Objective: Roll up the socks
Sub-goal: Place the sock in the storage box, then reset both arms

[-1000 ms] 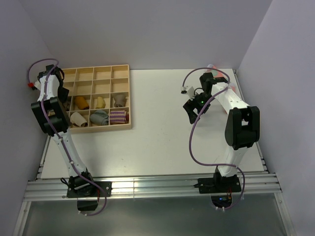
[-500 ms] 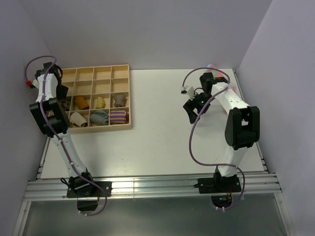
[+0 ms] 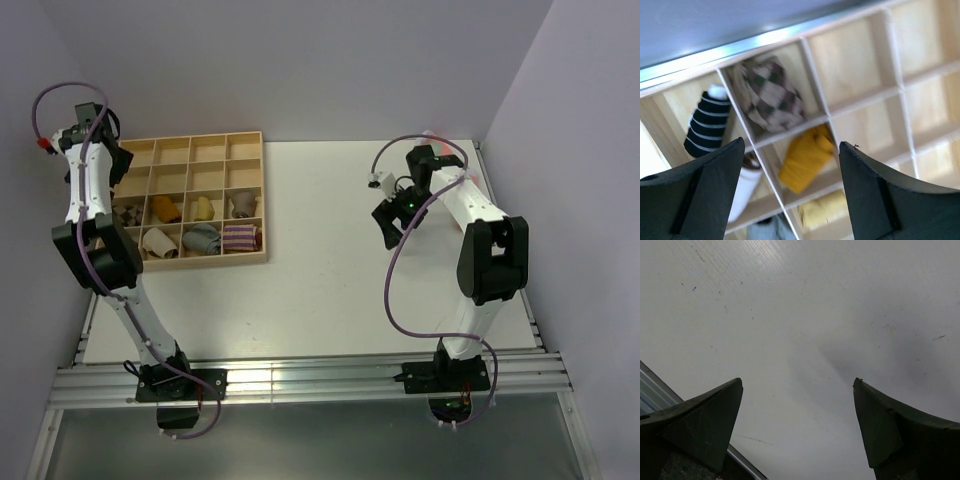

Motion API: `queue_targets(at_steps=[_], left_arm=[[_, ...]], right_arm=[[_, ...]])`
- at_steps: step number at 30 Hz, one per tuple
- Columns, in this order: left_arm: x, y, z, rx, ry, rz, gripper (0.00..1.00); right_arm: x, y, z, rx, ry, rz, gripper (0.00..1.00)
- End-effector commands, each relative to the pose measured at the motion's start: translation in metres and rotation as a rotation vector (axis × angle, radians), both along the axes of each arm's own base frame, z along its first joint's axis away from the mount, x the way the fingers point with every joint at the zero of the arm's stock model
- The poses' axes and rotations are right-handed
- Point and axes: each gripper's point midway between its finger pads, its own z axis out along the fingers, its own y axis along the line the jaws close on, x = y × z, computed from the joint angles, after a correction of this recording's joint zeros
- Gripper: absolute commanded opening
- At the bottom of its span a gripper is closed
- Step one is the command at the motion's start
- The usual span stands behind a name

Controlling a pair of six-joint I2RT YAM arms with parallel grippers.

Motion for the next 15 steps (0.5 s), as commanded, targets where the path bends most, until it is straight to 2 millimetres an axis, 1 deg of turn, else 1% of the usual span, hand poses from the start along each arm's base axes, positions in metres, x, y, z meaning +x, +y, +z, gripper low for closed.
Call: queue_targets(at_steps=[1,2,3,4,5,6,7,8,9,10,11,12,13,14,15], left_arm=[[0.011,-0.042,0.062,0.076,-0.134,-0.156,0.82],[0.012,-0.052,0.069,0.082,-0.15,-0.187,0.82],[0.018,-0.073,0.078,0.093,-0.179,-0.24,0.82],[0.014,-0.085,0.091,0.112,-0.202,-0.275,0.82],[0.013,-0.096,0.098,0.121,-0.218,-0.308,0.82],[0.016,-0.122,0.099,0.119,-0.234,-0.372,0.82],[0.01,-0.135,0.114,0.134,-0.265,-0.405,0.82],[0.007,-0.141,0.118,0.144,-0.273,-0.424,0.82],[0.004,-0.174,0.11,0.15,-0.262,-0.5,0.82],[-0.005,-0.186,0.125,0.16,-0.307,-0.528,0.82],[-0.01,-0.197,0.126,0.162,-0.322,-0.552,0.82],[-0.019,-0.218,0.11,0.153,-0.296,-0.611,0.82],[-0.025,-0.227,0.131,0.166,-0.383,-0.63,0.82],[-0.033,-0.248,0.13,0.161,-0.401,-0.681,0.82],[-0.048,-0.254,0.125,0.172,-0.406,-0.714,0.82]], right_arm=[[0.015,0.007,0.039,0.041,-0.118,-0.028,0.98],[0.015,0.008,0.043,0.05,-0.124,-0.033,0.98],[0.014,0.009,0.047,0.057,-0.128,-0.041,0.99],[0.014,0.009,0.053,0.06,-0.147,-0.049,0.98],[0.016,0.009,0.057,0.062,-0.159,-0.059,0.99],[0.017,0.009,0.061,0.061,-0.172,-0.071,0.99],[0.018,0.009,0.067,0.064,-0.193,-0.077,0.99],[0.019,0.008,0.07,0.066,-0.203,-0.101,0.99],[0.02,0.007,0.076,0.064,-0.226,-0.11,1.0],[0.019,0.007,0.081,0.068,-0.234,-0.117,1.0],[0.018,0.009,0.085,0.075,-0.235,-0.128,1.0],[0.018,0.007,0.094,0.08,-0.256,-0.142,1.0],[0.018,0.007,0.099,0.085,-0.27,-0.15,1.0],[0.016,0.007,0.104,0.093,-0.279,-0.166,1.0],[0.016,0.009,0.114,0.109,-0.308,-0.175,1.0]])
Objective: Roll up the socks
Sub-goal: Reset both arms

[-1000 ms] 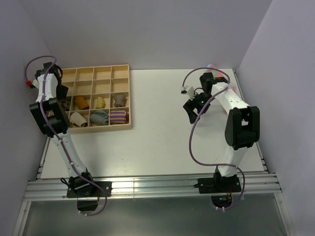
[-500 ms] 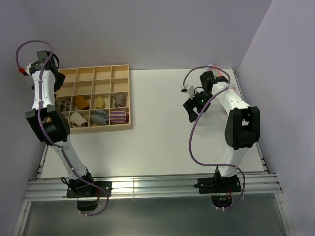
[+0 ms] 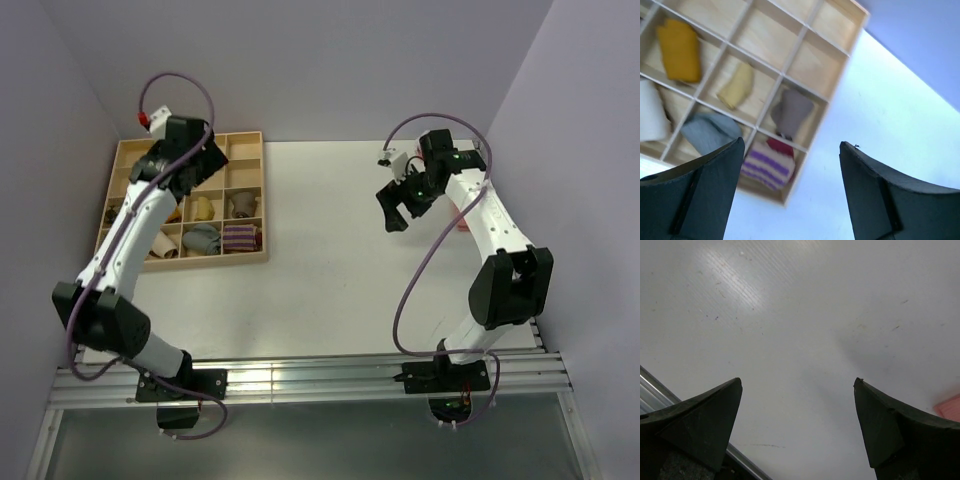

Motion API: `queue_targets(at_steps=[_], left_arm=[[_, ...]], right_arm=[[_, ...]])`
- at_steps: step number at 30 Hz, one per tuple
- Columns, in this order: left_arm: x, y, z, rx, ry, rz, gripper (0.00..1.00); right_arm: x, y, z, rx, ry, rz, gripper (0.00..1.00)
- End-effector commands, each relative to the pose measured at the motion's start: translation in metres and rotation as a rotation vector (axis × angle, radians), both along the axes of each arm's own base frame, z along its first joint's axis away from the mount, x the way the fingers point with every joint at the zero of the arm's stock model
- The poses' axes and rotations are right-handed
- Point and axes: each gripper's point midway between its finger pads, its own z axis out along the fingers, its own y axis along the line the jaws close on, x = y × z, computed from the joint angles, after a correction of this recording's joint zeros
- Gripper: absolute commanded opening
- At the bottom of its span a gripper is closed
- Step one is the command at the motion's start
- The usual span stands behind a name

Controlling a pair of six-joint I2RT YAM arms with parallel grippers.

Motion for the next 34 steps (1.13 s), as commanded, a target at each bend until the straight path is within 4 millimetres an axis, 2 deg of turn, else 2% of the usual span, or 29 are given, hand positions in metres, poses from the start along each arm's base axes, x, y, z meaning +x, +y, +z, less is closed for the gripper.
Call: queue_targets(at_steps=[1,2,3,4,5,7,8,9,10,11,14,15,24,34], left_arm=[[-0.019,-0.029,0.031,0.016,-0.172,-0.106,0.83],[-0.029,-0.053,0.03,0.01,-0.186,-0.172,0.83],[-0.04,-0.06,0.023,0.016,-0.188,-0.206,0.83],[-0.043,-0.069,0.027,0.016,-0.224,-0.22,0.83],[-0.054,-0.09,0.018,0.022,-0.217,-0.274,0.83],[-0.067,-0.108,0.023,0.007,-0.257,-0.328,0.83],[-0.074,-0.127,0.027,-0.002,-0.29,-0.375,0.83],[-0.081,-0.132,0.026,0.008,-0.305,-0.398,0.83],[-0.086,-0.139,0.027,0.011,-0.325,-0.414,0.84],[-0.095,-0.16,0.038,-0.017,-0.381,-0.467,0.84],[-0.114,-0.181,0.024,-0.045,-0.412,-0.559,0.84],[-0.116,-0.185,0.032,-0.071,-0.447,-0.563,0.84],[-0.118,-0.2,0.017,-0.061,-0.436,-0.605,0.84],[-0.118,-0.207,0.017,-0.043,-0.411,-0.613,0.84]], right_arm=[[0.008,0.005,0.049,0.062,-0.143,-0.058,1.0],[0.006,0.007,0.055,0.08,-0.149,-0.066,1.0],[0.005,0.008,0.062,0.093,-0.166,-0.072,1.0],[0.005,0.011,0.071,0.112,-0.182,-0.077,1.0],[0.003,0.012,0.077,0.129,-0.184,-0.091,1.0],[0.002,0.016,0.094,0.161,-0.211,-0.095,1.0],[0.0,0.018,0.1,0.182,-0.212,-0.104,1.0],[0.0,0.019,0.113,0.205,-0.257,-0.111,1.0],[0.0,0.02,0.118,0.22,-0.276,-0.122,1.0],[0.001,0.023,0.126,0.252,-0.299,-0.14,1.0],[0.0,0.023,0.143,0.289,-0.361,-0.178,1.0],[-0.002,0.022,0.147,0.294,-0.379,-0.192,1.0],[-0.011,0.022,0.154,0.343,-0.43,-0.225,1.0],[-0.022,0.027,0.164,0.375,-0.435,-0.199,1.0]])
